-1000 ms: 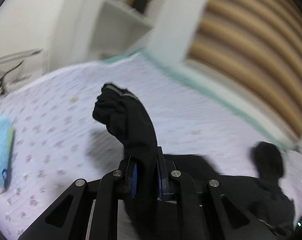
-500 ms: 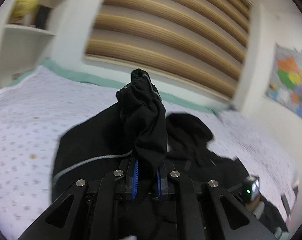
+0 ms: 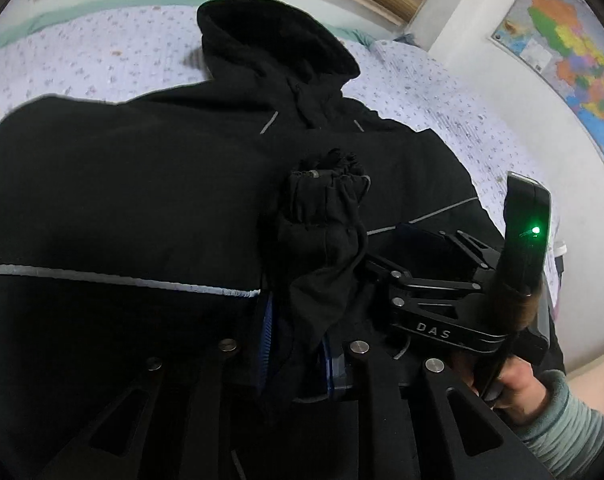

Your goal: Fold large clothes

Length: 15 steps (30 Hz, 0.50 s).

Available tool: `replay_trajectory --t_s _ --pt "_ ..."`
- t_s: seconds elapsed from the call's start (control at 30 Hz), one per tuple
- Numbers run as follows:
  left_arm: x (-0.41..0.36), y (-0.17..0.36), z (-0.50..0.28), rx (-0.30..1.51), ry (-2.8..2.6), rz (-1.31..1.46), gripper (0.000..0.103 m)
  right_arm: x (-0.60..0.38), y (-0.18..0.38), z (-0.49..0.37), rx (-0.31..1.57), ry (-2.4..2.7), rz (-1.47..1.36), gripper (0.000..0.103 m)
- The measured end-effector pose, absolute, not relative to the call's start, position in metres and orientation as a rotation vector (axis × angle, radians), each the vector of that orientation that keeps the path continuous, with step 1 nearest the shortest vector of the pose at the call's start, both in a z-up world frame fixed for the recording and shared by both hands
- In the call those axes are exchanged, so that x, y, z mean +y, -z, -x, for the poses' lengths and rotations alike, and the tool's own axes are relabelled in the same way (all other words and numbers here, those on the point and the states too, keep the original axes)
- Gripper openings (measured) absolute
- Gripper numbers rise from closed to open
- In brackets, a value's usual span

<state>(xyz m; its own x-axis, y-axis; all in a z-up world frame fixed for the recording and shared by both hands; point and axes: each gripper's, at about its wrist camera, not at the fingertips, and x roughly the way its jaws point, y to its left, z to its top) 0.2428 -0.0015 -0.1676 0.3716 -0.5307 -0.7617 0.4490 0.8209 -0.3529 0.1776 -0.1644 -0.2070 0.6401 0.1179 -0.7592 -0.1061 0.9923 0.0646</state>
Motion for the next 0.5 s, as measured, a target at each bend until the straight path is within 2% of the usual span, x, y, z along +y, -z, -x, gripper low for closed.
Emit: replay_trajectory --t_s 0.03,0.13,0.17,0.37,0.5 --pt "0.002 0.164 -0.243 1.013 0.632 0.107 0.023 -0.164 0.207 -0.178 0.867 -0.129 -0.017 0.082" --pt "0.015 0.153 -0.247 1.057 0.676 0.234 0.048 -0.168 0.201 -0.176 0.879 -0.146 -0.044 0.082" --pt "0.02 0.148 -0.247 1.059 0.697 0.295 0.052 -0.17 0.197 -0.174 0.892 -0.167 -0.063 0.083" --pt "0.041 0.135 -0.244 1.014 0.668 0.385 0.054 -0.171 0.162 -0.15 0.913 -0.359 -0.208 0.083" --pt "0.047 0.121 -0.232 0.971 0.688 0.43 0.054 -0.157 0.16 -0.153 0.964 -0.449 -0.288 0.083"
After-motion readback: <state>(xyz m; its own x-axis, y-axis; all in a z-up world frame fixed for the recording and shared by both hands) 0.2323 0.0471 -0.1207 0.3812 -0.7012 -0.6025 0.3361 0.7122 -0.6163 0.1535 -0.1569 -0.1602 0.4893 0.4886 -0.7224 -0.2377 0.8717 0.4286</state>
